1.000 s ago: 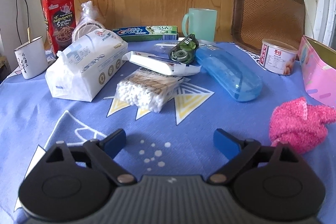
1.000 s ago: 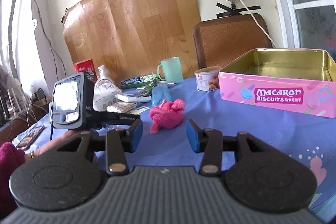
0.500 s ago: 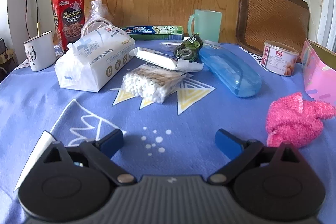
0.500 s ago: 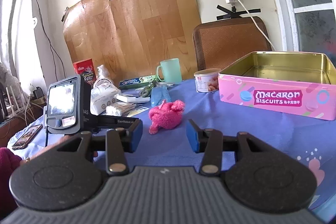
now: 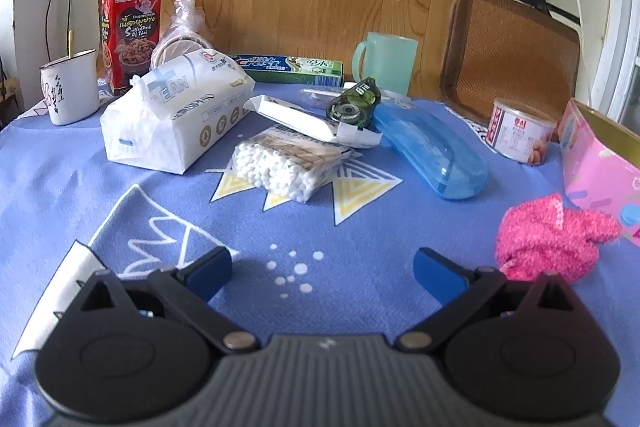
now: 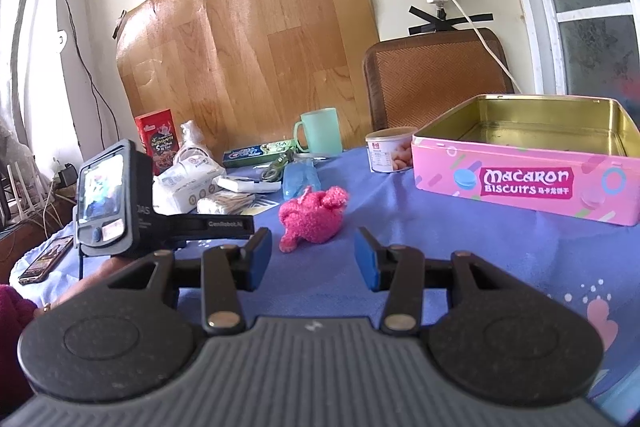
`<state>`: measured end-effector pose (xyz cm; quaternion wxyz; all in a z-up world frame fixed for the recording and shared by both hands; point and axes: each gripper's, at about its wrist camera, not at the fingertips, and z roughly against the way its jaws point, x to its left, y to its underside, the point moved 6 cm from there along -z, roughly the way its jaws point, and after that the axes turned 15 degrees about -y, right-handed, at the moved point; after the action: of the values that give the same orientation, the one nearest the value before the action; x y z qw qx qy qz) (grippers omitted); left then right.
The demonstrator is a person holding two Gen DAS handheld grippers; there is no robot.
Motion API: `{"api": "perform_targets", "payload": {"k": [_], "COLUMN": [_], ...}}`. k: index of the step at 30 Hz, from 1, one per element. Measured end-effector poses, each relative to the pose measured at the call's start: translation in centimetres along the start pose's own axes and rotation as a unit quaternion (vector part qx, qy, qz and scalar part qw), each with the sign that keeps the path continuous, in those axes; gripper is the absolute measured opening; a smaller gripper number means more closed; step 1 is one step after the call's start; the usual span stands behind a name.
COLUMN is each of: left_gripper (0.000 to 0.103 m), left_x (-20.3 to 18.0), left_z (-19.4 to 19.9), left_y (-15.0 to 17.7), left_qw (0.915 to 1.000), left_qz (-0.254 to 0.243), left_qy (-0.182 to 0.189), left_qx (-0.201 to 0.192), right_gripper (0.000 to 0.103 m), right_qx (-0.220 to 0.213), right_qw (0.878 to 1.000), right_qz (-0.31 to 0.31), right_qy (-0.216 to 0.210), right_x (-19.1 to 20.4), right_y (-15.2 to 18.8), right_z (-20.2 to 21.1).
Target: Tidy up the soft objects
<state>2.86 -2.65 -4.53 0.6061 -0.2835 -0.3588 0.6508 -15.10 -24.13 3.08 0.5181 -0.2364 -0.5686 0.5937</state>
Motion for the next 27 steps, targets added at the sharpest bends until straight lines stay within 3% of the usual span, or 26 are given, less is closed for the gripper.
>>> {"api": "perform_targets", "payload": {"k": [6, 11, 18, 27], "left_gripper": [0.096, 0.096, 0.096, 0.097], "left_x": [-0.3, -0.6, -1.6, -3.1], "left_z": [0.7, 2.8, 5.6, 7.5], "left_y": [0.3, 0.6, -0.6, -0.6], "left_qw": [0.9998, 0.9988, 0.9963, 0.9939], "left_qz": [-0.006, 0.035, 0.045, 0.035], "left_qy": [-0.018, 0.034, 0.057, 0.086], "left_qx": [-0.001, -0.004, -0.046, -0.059], "right_gripper": [0.048, 0.048, 0.049, 0.049], "right_qx": [-0.001, 0.003, -0.001, 0.002], "right_qw": [1.0, 1.0, 1.0, 1.0], "right_qz": [0.0, -0.004, -0.005, -0.012], "right_qy": [0.01, 0.014, 0.018, 0.021], "right_x": [-0.1, -0.3, -0.2, -0.4], "right_y": [0.1, 0.2, 0.2, 0.6], "right_z": [0.0, -0.2, -0.1, -0.2]}}
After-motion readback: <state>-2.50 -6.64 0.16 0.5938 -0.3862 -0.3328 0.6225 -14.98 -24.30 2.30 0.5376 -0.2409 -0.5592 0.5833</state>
